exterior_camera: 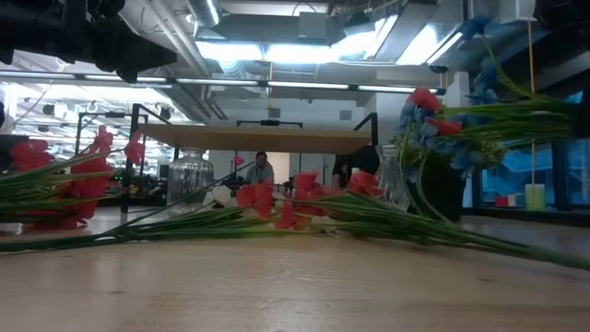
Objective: Pick and place flowers into a vace then onto a shelf
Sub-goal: Put the blue flowers into the right transparent vase
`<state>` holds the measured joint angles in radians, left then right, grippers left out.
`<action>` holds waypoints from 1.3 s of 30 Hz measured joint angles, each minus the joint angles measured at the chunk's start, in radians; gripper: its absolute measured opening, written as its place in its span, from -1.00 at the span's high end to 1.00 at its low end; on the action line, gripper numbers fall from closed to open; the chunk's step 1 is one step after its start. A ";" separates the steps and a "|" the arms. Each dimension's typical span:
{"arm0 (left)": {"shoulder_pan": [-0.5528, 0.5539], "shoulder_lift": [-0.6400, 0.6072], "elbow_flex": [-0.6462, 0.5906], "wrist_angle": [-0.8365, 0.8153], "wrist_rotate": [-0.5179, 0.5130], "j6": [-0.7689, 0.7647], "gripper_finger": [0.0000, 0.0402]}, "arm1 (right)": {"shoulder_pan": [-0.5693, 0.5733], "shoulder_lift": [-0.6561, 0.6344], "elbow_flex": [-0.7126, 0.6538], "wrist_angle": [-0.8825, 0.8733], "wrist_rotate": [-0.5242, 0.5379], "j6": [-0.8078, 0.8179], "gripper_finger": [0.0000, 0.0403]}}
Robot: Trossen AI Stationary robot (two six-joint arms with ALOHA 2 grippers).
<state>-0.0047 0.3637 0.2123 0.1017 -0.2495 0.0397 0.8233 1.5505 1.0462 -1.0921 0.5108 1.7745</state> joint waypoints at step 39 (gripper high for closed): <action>0.000 0.000 0.000 0.000 0.094 -0.001 0.98 | 0.071 -0.023 0.210 -0.280 0.312 -0.026 0.97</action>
<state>-0.0048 0.3637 0.2121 0.1020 -0.1551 0.0387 0.8943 1.5276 1.2560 -1.3724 0.8227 1.7485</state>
